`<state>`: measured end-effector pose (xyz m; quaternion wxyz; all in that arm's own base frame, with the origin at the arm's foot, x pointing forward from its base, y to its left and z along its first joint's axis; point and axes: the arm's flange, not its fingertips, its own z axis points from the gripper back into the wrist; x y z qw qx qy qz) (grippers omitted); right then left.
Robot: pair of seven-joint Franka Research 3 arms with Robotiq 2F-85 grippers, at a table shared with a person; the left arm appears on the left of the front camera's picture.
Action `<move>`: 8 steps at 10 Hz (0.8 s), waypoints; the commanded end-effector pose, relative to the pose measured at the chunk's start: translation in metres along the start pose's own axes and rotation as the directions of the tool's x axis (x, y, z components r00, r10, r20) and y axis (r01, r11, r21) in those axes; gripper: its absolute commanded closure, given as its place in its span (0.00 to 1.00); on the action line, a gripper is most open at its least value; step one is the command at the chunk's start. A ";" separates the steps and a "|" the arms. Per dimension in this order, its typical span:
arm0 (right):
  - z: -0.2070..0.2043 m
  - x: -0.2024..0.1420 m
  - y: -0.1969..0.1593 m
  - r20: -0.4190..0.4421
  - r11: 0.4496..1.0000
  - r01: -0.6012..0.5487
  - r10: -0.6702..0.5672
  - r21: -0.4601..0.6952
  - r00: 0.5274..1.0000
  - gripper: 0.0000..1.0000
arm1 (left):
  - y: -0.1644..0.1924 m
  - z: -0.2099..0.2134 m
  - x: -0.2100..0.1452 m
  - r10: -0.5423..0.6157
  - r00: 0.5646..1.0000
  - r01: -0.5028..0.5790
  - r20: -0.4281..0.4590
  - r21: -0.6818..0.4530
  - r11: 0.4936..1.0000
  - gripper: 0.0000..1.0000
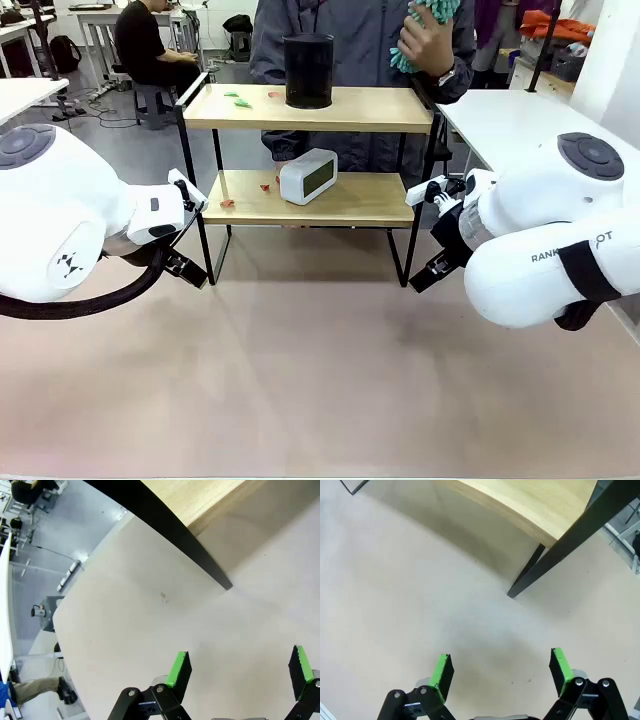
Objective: Clean the shelf.
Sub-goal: Pick up the Duster from the human.
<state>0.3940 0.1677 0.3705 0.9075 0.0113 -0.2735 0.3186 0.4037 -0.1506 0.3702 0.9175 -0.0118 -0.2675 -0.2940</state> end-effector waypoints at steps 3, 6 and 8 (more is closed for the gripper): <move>0.000 0.000 0.000 0.000 1.000 0.000 0.000 0.000 1.000 0.00 | 0.000 0.000 0.000 0.000 1.000 0.000 0.000 0.000 1.000 0.00; 0.000 0.000 0.000 0.000 1.000 0.000 0.000 0.000 1.000 0.00 | 0.000 0.000 0.000 0.000 1.000 0.000 0.000 0.000 1.000 0.00; 0.000 0.000 0.000 0.000 1.000 0.000 0.000 0.000 1.000 0.00 | 0.000 0.000 0.000 0.000 1.000 0.000 0.000 0.000 1.000 0.00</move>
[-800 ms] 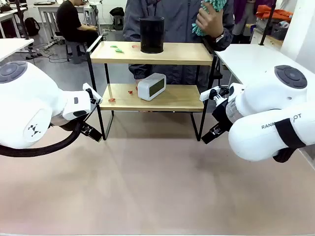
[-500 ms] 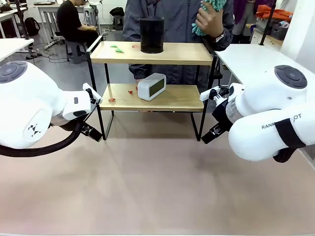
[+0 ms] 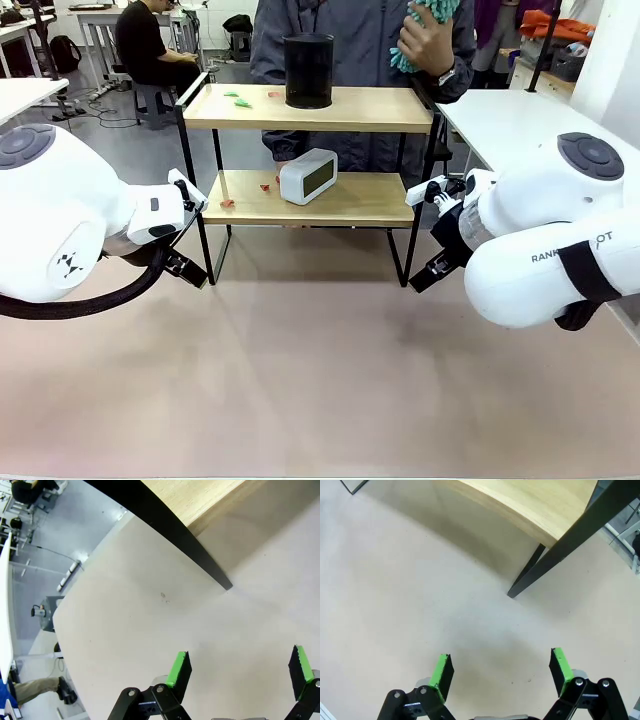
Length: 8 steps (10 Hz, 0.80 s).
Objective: Clean the shelf.
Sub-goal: Pick up the Duster from the human.
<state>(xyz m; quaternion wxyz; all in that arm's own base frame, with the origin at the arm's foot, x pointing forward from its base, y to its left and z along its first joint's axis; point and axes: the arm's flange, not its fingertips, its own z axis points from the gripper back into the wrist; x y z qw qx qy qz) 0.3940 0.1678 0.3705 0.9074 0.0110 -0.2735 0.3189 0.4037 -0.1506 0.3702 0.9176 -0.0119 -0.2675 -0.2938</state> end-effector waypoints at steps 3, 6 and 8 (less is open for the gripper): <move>0.024 -0.013 0.003 -0.195 0.982 -0.052 0.088 0.181 0.977 0.00 | -0.001 0.026 -0.011 -0.138 0.982 0.102 -0.132 -0.248 0.963 0.00; 0.156 -0.074 -0.078 -0.193 0.768 0.357 -0.301 0.532 0.934 0.00 | 0.025 0.142 -0.063 -0.148 0.989 0.125 0.004 -0.560 0.819 0.00; 0.213 -0.150 -0.160 -0.136 0.548 0.585 -0.649 0.598 0.748 0.00 | 0.093 0.206 -0.104 0.225 0.942 -0.035 0.250 -0.592 0.805 0.00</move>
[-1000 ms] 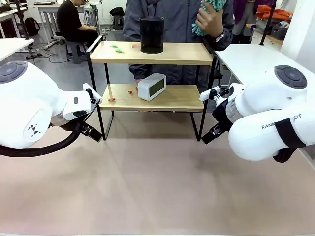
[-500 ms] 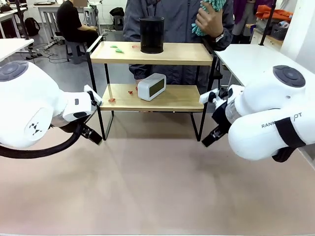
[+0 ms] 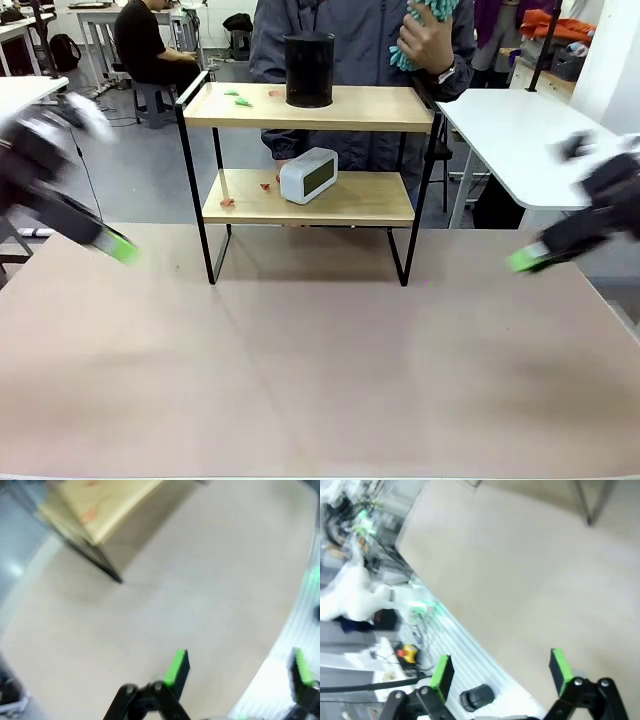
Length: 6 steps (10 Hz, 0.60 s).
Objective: Clean the shelf.
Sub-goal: Pick up the Duster from the human.
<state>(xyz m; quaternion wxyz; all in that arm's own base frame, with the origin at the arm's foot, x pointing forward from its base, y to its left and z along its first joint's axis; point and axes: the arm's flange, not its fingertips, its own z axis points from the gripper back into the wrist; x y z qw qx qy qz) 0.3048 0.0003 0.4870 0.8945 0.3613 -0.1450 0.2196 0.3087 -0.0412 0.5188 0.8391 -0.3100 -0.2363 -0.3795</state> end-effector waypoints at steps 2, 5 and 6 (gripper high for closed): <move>0.143 -0.118 -0.103 0.428 0.855 0.473 -0.516 0.213 0.742 0.00 | 0.077 0.115 -0.128 0.401 0.749 -0.458 0.527 -0.025 0.889 0.00; 0.129 -0.218 -0.159 0.600 0.672 0.634 -0.703 0.384 0.382 0.00 | 0.145 0.100 -0.232 0.742 0.378 -0.777 0.554 -0.246 0.579 0.00; 0.161 -0.206 -0.121 0.389 0.843 0.493 -0.538 0.217 0.748 0.00 | 0.098 0.156 -0.210 0.490 0.747 -0.531 0.449 -0.041 0.847 0.00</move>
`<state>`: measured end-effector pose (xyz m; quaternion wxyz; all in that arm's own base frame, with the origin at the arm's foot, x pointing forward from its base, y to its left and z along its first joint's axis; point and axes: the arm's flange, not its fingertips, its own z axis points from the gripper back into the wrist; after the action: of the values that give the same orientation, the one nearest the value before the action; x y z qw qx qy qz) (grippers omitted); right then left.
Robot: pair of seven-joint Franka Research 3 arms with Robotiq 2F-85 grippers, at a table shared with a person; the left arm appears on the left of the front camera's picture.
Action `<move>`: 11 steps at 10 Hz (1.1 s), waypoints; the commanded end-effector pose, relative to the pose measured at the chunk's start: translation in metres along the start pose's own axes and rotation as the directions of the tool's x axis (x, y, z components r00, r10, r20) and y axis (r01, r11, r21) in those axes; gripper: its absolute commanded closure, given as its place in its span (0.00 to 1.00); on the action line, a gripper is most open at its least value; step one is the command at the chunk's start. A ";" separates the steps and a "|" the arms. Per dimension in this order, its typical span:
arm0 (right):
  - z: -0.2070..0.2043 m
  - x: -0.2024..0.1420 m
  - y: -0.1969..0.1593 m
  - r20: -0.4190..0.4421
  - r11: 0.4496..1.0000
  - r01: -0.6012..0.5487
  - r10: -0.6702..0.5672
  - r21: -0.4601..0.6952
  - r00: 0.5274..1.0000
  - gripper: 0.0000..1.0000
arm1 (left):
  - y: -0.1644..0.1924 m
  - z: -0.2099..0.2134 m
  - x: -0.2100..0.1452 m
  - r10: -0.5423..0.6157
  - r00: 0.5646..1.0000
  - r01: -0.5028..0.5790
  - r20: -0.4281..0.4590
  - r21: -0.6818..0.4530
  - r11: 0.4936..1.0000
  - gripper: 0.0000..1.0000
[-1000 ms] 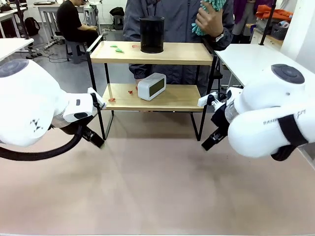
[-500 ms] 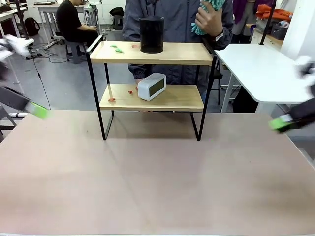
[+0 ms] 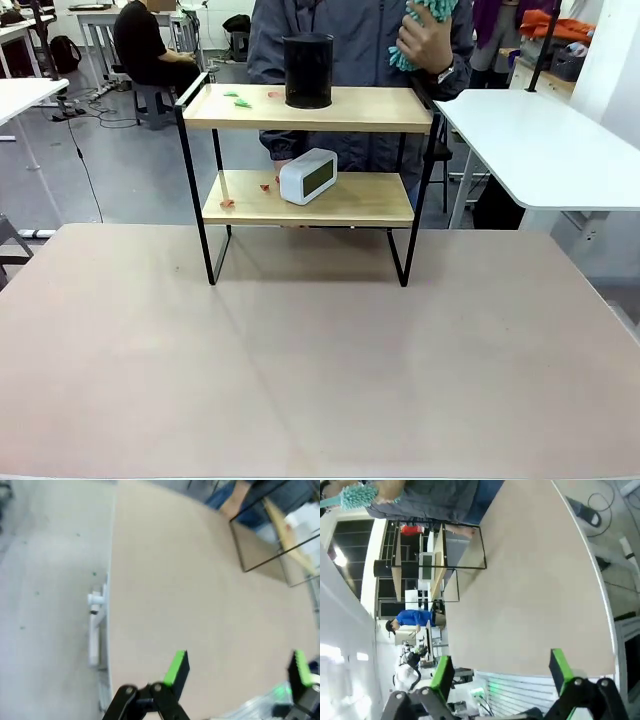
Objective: Clean the shelf.
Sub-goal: Pick up the Duster from the human.
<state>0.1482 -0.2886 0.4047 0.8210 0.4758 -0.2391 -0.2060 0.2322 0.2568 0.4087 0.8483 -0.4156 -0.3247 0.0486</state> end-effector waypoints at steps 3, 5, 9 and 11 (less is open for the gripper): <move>-0.023 0.005 0.053 -0.119 0.989 -0.146 0.147 0.016 0.982 0.00 | -0.062 -0.001 0.016 -0.181 0.983 0.179 -0.038 -0.045 0.983 0.00; -0.023 0.005 0.053 -0.119 0.989 -0.146 0.147 0.016 0.982 0.00 | -0.062 -0.001 0.016 -0.181 0.983 0.179 -0.038 -0.045 0.983 0.00; -0.023 0.005 0.053 -0.119 0.989 -0.146 0.147 0.016 0.982 0.00 | -0.062 -0.001 0.016 -0.181 0.983 0.179 -0.038 -0.045 0.983 0.00; -0.023 0.005 0.053 -0.119 0.989 -0.146 0.147 0.016 0.982 0.00 | -0.062 -0.001 0.016 -0.181 0.983 0.179 -0.038 -0.045 0.983 0.00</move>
<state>0.1710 -0.2508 0.4397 0.8487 0.4670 -0.2134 -0.1272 0.2341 0.2230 0.4613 0.8534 -0.3986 -0.3343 -0.0331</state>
